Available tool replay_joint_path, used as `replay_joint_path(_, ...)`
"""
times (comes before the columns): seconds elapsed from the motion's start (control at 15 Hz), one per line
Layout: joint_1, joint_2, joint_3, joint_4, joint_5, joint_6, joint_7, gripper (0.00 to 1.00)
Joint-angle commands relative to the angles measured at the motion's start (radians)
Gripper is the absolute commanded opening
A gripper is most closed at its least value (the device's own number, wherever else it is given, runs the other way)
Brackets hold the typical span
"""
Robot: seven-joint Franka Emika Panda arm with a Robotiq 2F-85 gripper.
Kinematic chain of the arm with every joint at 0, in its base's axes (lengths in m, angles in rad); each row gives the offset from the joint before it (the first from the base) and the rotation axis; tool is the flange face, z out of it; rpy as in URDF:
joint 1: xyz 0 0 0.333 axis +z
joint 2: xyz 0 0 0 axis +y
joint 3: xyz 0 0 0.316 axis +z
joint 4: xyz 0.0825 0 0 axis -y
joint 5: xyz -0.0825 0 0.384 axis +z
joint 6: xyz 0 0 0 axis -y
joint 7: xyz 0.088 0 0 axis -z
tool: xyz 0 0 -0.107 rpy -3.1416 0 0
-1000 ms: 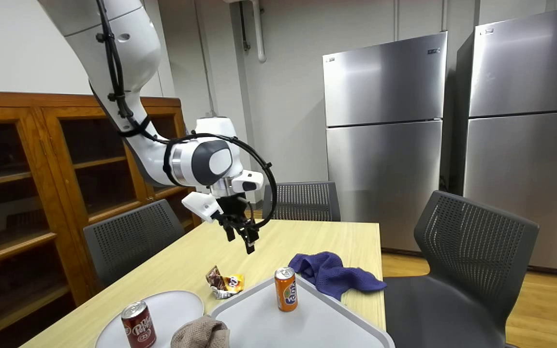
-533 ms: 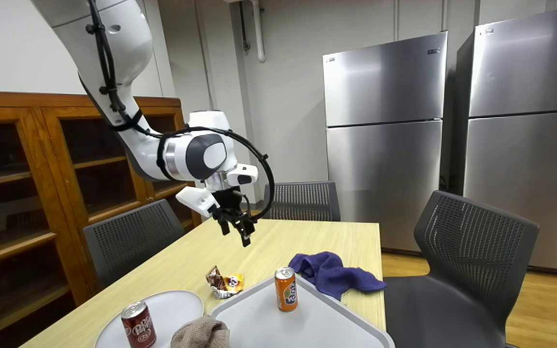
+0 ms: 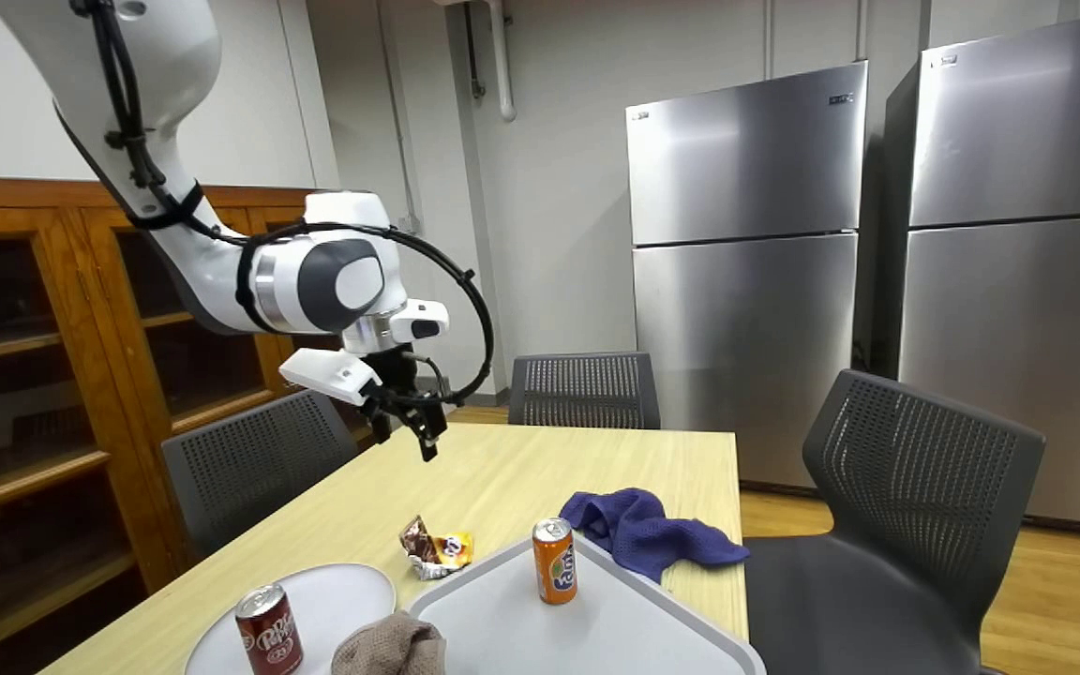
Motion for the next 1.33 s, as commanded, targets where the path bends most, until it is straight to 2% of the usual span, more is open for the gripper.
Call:
replay_joint_path(0.0,0.018,-0.091,0.042,-0.082,0.043,-0.002,-0.079,1.0)
replay_joint_path(0.67,0.099,-0.196,0.098,-0.226,0.097,0.005,-0.161,1.0)
replay_joint_path(1.27,0.164,-0.223,0.128,-0.313,0.114,0.014,-0.162,1.0)
